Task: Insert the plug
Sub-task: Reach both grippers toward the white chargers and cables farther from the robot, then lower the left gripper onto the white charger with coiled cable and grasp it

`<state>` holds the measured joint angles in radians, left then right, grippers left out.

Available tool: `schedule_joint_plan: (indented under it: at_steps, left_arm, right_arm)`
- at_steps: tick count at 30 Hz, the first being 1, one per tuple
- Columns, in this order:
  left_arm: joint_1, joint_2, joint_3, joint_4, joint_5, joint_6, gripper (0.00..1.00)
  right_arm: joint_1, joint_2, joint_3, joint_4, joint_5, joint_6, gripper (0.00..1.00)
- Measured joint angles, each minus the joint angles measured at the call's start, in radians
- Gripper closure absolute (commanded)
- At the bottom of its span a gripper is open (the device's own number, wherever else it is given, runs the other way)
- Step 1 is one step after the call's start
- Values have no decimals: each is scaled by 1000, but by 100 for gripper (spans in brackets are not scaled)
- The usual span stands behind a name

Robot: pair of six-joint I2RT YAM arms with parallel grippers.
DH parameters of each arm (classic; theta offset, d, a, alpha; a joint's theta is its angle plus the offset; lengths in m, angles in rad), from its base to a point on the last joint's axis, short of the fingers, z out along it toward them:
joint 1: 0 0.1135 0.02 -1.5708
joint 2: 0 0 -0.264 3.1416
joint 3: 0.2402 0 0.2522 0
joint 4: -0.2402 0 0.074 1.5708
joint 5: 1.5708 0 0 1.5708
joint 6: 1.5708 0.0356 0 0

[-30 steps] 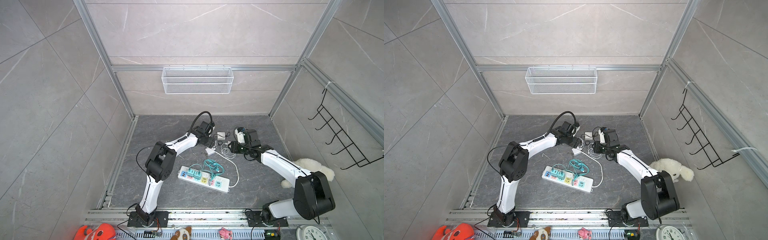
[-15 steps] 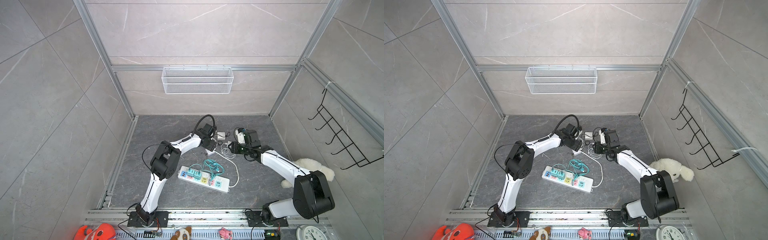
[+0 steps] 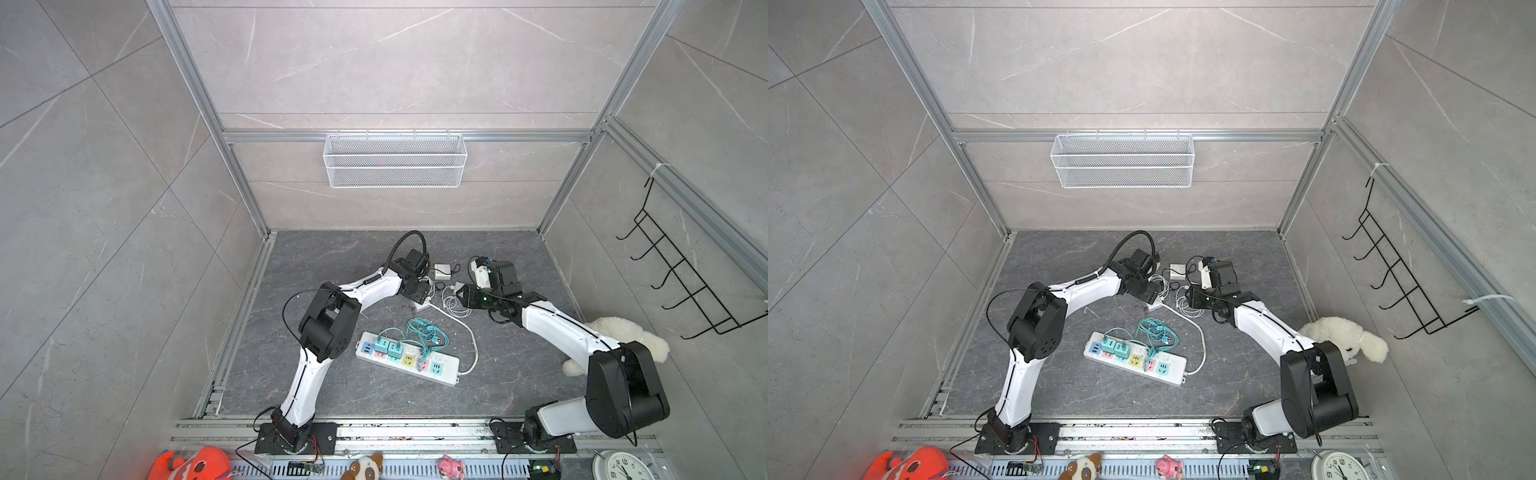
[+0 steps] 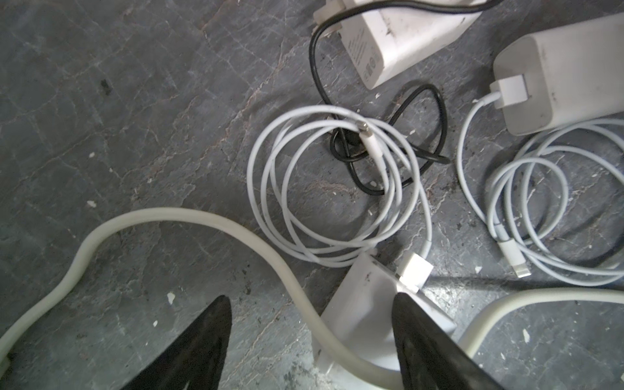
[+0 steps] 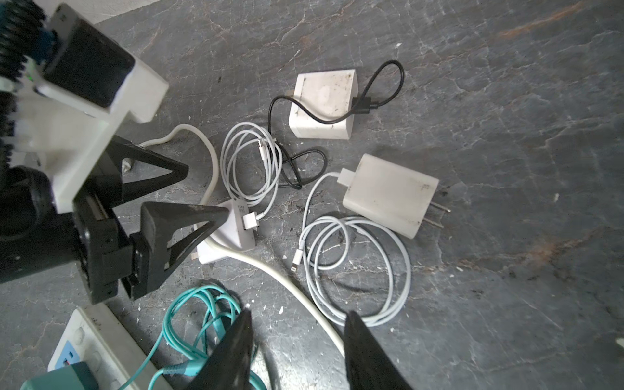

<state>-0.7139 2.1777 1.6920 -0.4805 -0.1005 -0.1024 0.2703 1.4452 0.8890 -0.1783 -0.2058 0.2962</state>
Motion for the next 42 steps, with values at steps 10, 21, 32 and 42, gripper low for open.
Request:
schedule_joint_plan:
  at_steps: [10, 21, 32, 42]
  left_arm:
    - [-19, -67, -85, -47, -25, -30, 24]
    - [-57, -77, -122, -78, -29, -60, 25]
    - [-78, -77, -142, -116, -63, -55, 25]
    - [-78, -75, -74, -117, -72, -46, 25]
  right_arm:
    - [-3, 0, 0, 4, -1, 0, 53]
    - [-7, 0, -3, 9, -8, 0, 53]
    - [-9, 0, -8, 16, -30, 0, 53]
    - [-9, -7, -11, 18, -34, 0, 52]
